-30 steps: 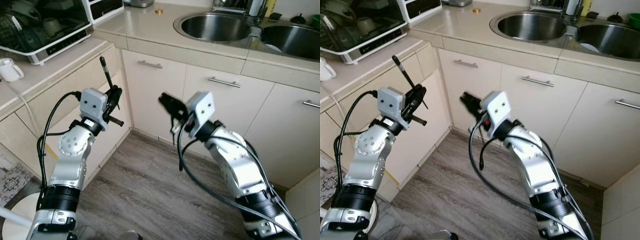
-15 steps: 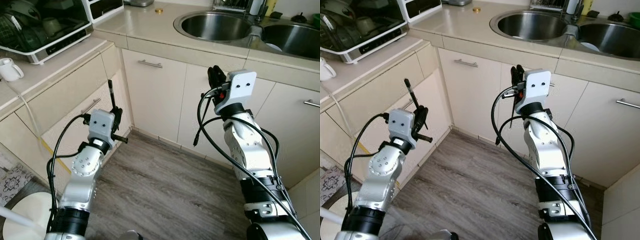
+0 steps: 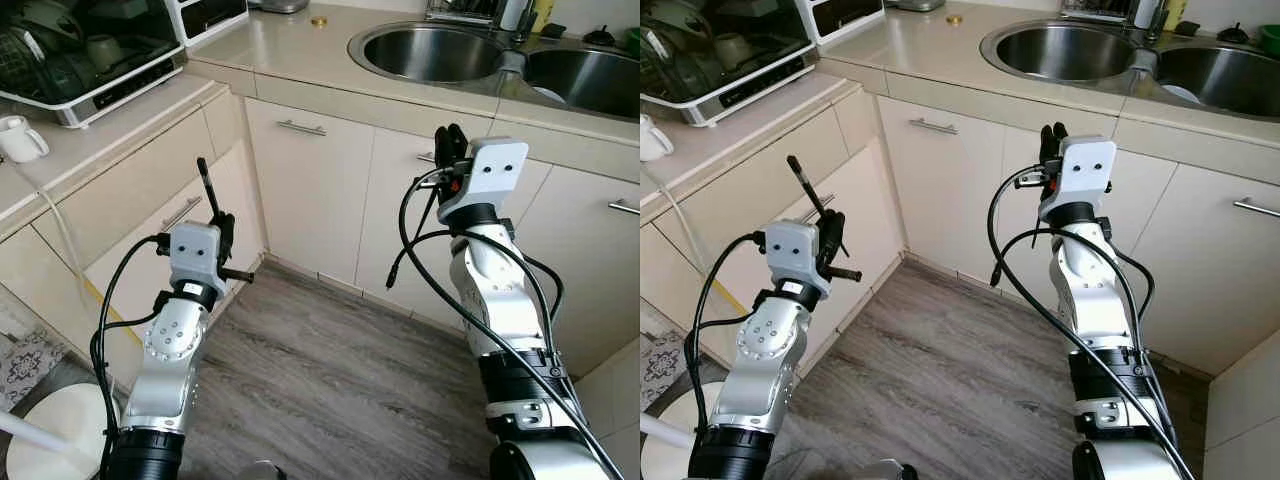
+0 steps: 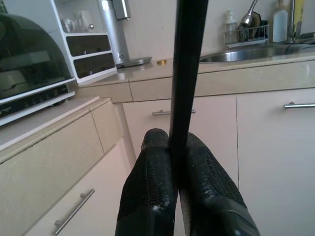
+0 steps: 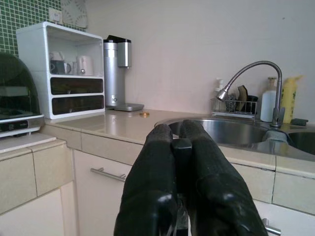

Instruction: Kitchen organization

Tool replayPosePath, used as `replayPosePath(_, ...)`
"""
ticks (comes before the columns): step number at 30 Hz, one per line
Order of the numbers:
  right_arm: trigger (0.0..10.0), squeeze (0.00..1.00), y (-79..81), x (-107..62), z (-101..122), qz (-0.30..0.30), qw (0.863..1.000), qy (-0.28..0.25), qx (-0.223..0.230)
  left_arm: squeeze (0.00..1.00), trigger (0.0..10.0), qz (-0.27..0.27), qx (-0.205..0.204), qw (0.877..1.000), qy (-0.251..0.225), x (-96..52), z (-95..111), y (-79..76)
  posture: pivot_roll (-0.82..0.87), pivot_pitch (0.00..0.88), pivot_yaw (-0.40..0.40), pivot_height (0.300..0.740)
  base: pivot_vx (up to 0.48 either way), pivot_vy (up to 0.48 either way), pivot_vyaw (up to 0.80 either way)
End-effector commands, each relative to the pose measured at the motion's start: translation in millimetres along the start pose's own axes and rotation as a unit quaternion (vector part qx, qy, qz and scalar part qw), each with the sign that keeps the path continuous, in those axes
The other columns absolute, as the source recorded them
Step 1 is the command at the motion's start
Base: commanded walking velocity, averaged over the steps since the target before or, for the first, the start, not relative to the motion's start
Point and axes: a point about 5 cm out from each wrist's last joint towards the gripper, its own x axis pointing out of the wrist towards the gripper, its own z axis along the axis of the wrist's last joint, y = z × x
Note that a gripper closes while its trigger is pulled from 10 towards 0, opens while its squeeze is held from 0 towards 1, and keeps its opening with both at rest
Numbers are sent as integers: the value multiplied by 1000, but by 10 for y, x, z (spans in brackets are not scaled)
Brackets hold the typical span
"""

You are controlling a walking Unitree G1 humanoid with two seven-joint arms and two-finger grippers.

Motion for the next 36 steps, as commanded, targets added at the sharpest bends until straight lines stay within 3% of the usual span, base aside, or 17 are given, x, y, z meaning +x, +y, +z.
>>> replayPosePath(1, 10000, 0, 9, 23, 42, -3, 1000, -12, 3, 0, 10000, 3, -2, 1000, -12, 13, 66, 17, 22, 19, 25, 740, 0, 0, 0)
replayPosePath(7, 10000, 0, 11, 17, 38, -5, 1000, -13, 5, 0, 10000, 4, -15, 999, -31, 27, 131, 19, 23, 20, 25, 740, 0, 0, 0)
replayPosePath(36, 10000, 0, 65, 21, 33, 6, 999, -12, 31, 0, 10000, -7, -12, 1000, -14, 35, 60, -29, 18, 7, 26, 740, 0, 0, 0)
